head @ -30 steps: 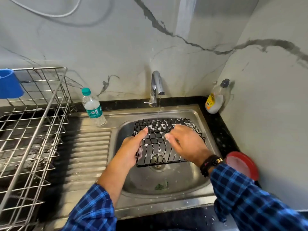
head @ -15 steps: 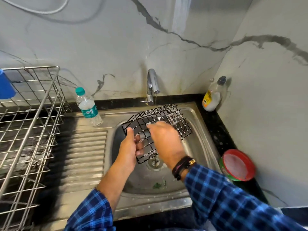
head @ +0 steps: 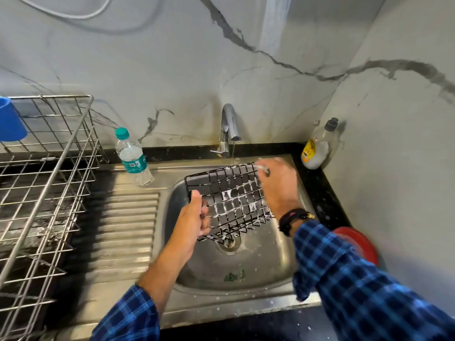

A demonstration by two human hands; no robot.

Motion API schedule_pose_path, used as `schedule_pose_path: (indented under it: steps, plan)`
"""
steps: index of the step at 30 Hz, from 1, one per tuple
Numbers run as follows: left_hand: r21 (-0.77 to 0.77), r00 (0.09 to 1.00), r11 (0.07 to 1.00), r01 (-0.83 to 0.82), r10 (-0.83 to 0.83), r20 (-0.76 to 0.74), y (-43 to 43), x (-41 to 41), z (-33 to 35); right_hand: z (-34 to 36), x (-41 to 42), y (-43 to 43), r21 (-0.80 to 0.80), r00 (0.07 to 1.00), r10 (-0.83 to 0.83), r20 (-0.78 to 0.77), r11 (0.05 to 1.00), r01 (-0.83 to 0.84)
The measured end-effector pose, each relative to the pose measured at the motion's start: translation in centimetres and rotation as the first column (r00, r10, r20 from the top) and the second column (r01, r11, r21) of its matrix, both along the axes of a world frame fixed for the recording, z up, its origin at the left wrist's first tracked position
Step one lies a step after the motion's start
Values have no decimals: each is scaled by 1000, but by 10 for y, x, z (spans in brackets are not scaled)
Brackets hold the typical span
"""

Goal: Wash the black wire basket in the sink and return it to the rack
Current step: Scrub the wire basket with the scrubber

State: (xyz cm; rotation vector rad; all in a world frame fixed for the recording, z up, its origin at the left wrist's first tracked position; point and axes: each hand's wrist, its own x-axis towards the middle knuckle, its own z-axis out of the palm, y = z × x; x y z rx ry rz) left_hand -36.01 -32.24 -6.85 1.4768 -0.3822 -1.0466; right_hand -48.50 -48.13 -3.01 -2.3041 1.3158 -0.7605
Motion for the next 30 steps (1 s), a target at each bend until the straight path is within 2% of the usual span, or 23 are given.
schedule_pose_path:
  steps: [2, 6, 9, 12, 15, 18, 21, 23, 24, 26, 28, 30]
  plan:
    - [27, 987, 1000, 15, -19, 162, -3, -2, -3, 8, 20, 21, -63, 993, 100, 64, 993, -96]
    - [39, 891, 999, 6, -23, 453, 3, 5, -14, 15, 35, 35, -184, 937, 348, 27, 923, -338]
    - [12, 825, 1000, -11, 2, 565, 7, 10, -14, 23, 29, 28, -157, 888, 459, 16, 879, -451]
    - [10, 749, 1000, 1, -7, 662, 1, 13, -9, 28, 27, 32, -284, 850, 527, -6, 814, -507]
    - [41, 692, 998, 39, -57, 719, -10, 11, -6, 27, 34, 44, -304, 784, 593, -186, 724, -620]
    - [72, 694, 997, 12, -60, 718, -13, 11, -10, 21, 27, 46, -269, 723, 604, -337, 674, -688]
    - [58, 738, 998, -25, -21, 675, -10, 9, -13, 11, 2, 46, -332, 664, 650, -370, 575, -748]
    - [77, 728, 997, -10, -46, 684, -11, 5, -11, 0, -14, 40, -408, 652, 676, -344, 518, -752]
    - [90, 727, 996, -4, -59, 684, -11, 3, -10, -5, -19, 34, -426, 654, 687, -316, 513, -745]
    - [107, 754, 994, -16, -58, 655, -12, 1, -8, -11, -30, 19, -407, 690, 668, -278, 569, -715]
    - [86, 820, 995, -44, -13, 573, -13, 2, -7, -15, -38, 10, -407, 797, 560, -225, 689, -599]
    - [24, 911, 996, -83, 66, 408, -16, 6, -8, -26, -47, 6, -372, 897, 425, -123, 818, -439]
